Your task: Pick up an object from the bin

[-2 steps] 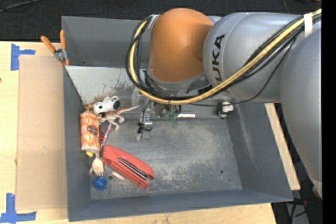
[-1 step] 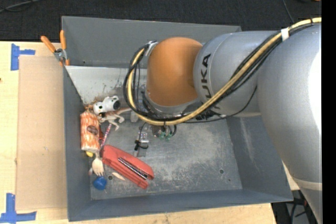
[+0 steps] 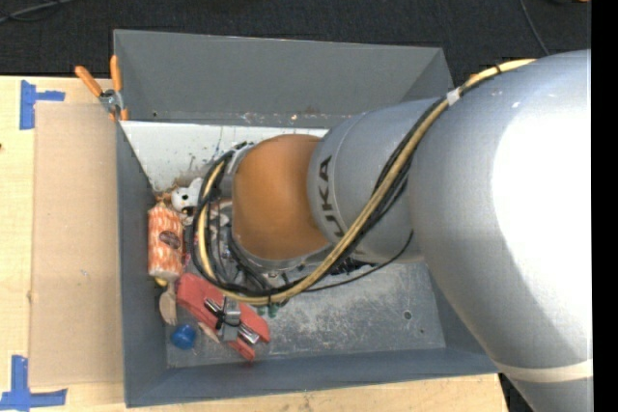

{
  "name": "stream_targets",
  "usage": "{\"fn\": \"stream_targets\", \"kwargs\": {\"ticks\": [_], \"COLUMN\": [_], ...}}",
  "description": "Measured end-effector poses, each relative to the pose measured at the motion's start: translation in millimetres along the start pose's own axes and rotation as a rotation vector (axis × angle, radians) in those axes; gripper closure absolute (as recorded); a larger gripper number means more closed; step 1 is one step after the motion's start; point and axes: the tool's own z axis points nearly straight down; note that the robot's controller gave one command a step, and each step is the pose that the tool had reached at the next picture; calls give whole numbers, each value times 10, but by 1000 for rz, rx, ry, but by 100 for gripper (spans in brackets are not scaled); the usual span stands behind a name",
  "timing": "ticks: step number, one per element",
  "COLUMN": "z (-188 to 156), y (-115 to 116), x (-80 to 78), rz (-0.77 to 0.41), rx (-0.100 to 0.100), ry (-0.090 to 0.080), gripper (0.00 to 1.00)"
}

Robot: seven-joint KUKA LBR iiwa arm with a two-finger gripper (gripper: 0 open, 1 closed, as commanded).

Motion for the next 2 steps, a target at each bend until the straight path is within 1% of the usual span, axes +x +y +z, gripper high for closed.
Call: {"fn": "stream_targets", "kwargs": {"ticks": [1,2], "z": [183,183], "y": [-402,-402], "x": [-166,-165], "rz": [90,91], "rx": [-2,-2], "ry": [5,5], "gripper": [100,100]}}
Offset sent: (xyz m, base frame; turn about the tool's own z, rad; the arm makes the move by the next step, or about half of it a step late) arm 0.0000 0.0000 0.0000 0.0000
